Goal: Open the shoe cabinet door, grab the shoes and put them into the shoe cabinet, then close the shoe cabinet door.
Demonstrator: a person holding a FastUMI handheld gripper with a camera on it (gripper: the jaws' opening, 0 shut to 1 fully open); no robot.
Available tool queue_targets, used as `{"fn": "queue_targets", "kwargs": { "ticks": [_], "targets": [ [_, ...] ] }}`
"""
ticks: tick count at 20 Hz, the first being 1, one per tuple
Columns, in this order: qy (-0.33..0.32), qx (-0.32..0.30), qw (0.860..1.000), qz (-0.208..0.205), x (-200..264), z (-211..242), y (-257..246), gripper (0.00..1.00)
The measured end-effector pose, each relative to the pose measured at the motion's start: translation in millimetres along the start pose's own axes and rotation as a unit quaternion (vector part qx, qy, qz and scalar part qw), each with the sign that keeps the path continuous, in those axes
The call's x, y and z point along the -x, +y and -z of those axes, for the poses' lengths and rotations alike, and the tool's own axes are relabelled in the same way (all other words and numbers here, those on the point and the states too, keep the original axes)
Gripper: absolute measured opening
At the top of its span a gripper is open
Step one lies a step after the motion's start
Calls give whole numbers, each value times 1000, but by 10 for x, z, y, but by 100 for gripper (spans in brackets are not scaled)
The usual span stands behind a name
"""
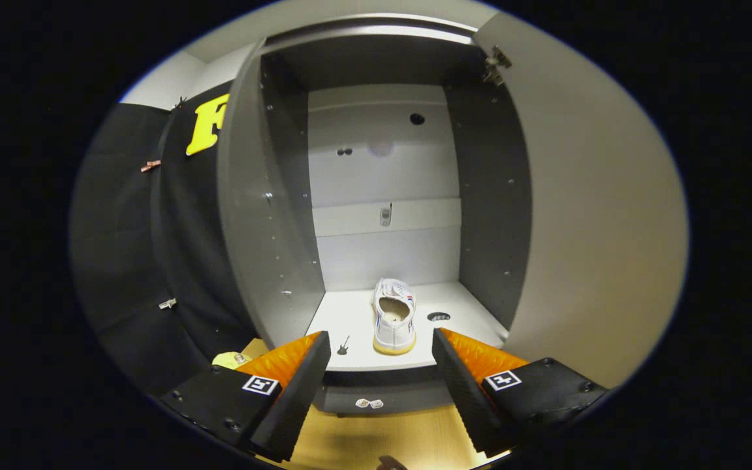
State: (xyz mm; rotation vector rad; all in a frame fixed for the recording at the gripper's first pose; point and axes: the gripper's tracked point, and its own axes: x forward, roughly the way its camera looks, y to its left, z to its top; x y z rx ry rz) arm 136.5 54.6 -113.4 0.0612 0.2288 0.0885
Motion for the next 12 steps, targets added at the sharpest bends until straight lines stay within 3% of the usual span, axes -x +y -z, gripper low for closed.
{"fn": "queue_targets", "kwargs": {
  "ticks": [6,12],
  "targets": [
    [-37,-23,999,-1,1147,-311,-136,98],
    [-51,-47,997,-30,2066,-507,-547,98]
  ]
}}
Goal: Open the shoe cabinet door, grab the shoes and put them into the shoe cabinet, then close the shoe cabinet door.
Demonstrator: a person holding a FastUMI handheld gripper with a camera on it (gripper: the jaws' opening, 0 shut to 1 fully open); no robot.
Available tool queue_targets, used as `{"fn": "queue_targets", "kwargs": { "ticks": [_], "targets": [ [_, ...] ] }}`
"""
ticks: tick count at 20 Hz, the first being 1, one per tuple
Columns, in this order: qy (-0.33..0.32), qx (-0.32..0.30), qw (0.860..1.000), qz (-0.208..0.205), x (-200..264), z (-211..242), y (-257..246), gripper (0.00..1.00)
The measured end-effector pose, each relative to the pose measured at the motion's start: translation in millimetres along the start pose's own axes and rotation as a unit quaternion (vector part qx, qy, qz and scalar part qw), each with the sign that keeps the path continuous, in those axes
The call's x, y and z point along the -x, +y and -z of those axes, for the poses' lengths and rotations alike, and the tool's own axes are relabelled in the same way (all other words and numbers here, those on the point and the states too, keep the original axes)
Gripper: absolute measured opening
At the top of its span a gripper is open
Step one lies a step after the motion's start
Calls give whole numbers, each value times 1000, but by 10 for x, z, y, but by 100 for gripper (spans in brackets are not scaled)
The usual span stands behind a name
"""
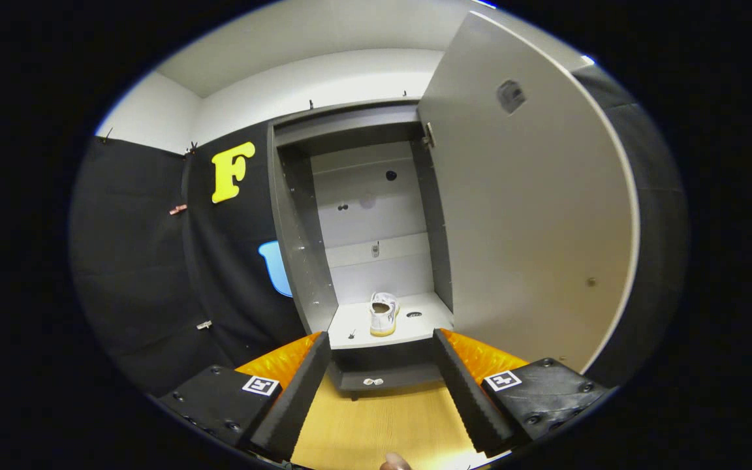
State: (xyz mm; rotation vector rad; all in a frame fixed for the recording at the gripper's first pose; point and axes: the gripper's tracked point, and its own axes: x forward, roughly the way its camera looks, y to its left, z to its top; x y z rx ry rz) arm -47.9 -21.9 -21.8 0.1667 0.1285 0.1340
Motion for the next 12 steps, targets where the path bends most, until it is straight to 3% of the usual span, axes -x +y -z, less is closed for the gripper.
{"fn": "queue_targets", "kwargs": {
  "ticks": [6,12],
  "targets": [
    [-16,41,999,-32,600,-256,-556,98],
    [-21,41,999,-2,757,-414,-1376,98]
  ]
}}
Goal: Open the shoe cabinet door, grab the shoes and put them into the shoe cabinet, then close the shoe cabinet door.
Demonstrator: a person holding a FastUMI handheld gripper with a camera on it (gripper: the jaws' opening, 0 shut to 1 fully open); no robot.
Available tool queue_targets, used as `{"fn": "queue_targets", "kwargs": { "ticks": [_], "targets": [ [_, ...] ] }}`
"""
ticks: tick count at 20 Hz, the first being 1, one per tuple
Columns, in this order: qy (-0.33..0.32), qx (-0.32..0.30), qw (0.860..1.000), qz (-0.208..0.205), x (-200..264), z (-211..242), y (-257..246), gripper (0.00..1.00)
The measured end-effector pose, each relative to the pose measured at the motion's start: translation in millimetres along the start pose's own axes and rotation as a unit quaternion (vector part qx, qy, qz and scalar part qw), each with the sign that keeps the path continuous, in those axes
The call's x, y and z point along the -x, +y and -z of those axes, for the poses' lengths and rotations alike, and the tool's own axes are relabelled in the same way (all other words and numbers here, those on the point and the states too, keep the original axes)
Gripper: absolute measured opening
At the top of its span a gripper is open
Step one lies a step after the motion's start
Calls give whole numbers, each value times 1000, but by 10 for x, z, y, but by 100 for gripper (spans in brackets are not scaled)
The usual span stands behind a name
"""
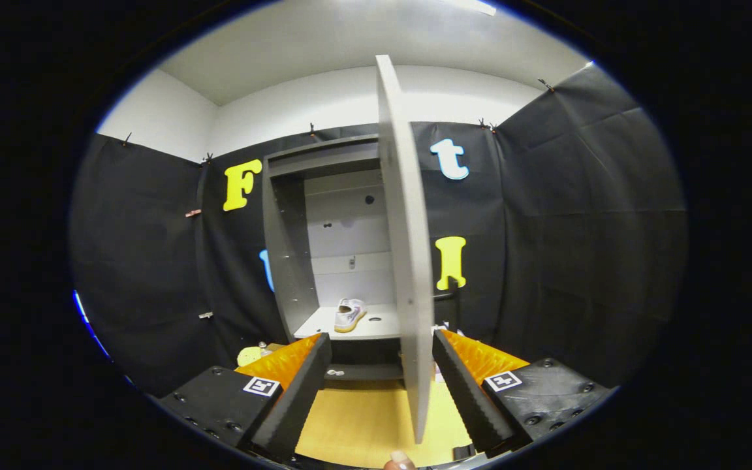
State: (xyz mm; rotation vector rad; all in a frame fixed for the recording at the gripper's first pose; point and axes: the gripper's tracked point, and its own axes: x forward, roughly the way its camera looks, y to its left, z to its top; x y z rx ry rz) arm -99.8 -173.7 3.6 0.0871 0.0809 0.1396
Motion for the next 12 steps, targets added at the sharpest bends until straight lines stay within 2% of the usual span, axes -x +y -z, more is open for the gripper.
{"fn": "queue_targets", "kwargs": {
  "ticks": [7,12],
  "targets": [
    [-21,3,999,32,-217,-94,-656,98],
    [-3,-7,1000,20,-500,-19,-842,98]
  ]
}}
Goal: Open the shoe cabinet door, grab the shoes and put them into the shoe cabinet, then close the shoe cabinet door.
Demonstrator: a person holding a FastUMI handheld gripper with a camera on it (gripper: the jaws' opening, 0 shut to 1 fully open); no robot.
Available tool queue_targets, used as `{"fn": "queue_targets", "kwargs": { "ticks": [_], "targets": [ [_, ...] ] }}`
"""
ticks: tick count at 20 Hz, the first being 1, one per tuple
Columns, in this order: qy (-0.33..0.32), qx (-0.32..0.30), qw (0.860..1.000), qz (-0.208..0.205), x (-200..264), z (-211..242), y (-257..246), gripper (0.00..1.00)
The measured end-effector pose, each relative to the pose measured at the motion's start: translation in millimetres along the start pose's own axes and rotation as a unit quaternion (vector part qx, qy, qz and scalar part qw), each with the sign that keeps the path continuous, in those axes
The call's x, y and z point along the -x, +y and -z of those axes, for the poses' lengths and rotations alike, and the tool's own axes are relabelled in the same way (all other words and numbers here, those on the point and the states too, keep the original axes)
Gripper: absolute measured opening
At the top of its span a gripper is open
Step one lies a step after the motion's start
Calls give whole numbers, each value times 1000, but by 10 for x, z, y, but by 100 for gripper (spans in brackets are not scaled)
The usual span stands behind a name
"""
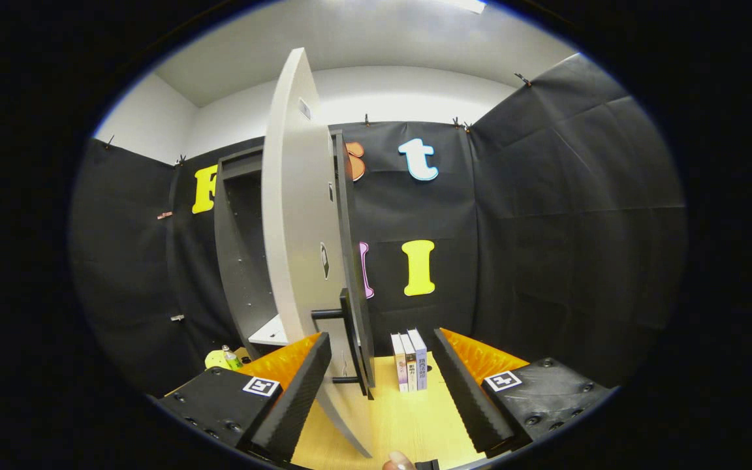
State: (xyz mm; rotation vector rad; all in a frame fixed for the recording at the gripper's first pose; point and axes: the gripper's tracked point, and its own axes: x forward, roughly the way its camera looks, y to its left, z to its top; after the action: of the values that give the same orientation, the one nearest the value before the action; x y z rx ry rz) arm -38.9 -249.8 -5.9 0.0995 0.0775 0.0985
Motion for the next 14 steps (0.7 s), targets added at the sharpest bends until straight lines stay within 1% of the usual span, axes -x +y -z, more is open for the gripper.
{"fn": "queue_targets", "kwargs": {
  "ticks": [3,8,10,14],
  "targets": [
    [12,-3,1000,-12,-107,62,23,98],
    [6,1,1000,-26,-146,73,193,98],
    [5,3,999,-33,-167,92,322,98],
    [4,13,998,-54,-226,157,735,98]
  ]
}}
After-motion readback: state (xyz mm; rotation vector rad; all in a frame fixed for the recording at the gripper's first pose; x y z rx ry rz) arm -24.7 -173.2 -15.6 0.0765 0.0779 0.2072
